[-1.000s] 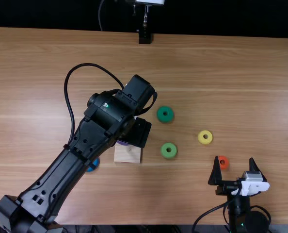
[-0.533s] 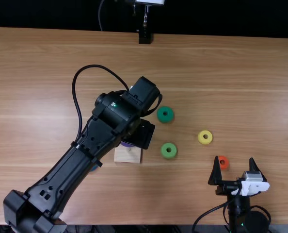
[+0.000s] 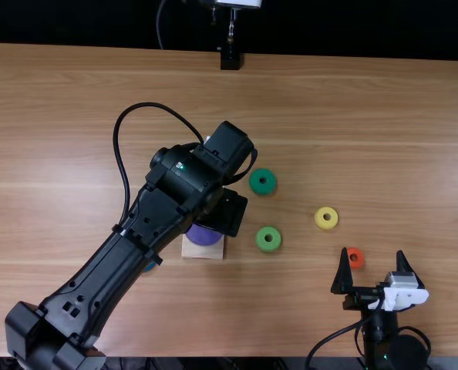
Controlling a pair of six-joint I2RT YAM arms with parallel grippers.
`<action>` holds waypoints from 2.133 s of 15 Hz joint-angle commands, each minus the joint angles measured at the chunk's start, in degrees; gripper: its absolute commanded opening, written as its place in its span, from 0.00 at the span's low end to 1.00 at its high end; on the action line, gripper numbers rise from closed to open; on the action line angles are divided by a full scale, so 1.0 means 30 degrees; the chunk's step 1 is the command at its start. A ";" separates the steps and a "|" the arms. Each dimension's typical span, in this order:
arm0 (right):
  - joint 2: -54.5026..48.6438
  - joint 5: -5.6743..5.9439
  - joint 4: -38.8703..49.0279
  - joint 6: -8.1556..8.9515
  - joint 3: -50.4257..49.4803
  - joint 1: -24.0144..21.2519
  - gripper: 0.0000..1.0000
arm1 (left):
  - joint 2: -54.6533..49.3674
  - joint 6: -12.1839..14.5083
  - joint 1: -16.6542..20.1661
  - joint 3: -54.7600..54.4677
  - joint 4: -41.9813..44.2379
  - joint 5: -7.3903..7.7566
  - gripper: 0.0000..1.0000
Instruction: Build the Hanoi tower: stack the rings onto the peg from bottom to top in this color order: purple, dark blue, light blue, dark green, light green, yellow, orange.
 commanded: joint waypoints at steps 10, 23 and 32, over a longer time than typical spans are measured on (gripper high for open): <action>-0.0033 0.0045 0.0069 0.0073 -0.0162 -0.0130 1.00 | -0.1524 -0.0187 0.3432 0.1555 0.0272 -0.2915 1.00; -0.0033 0.0045 0.0069 0.0073 -0.0162 -0.0130 1.00 | -0.8848 0.3470 0.6684 -1.7488 1.3526 0.0987 1.00; -0.0033 0.0045 0.0069 0.0073 -0.0162 -0.0130 1.00 | -0.8819 0.8145 0.6450 -2.0183 1.4440 -0.0665 1.00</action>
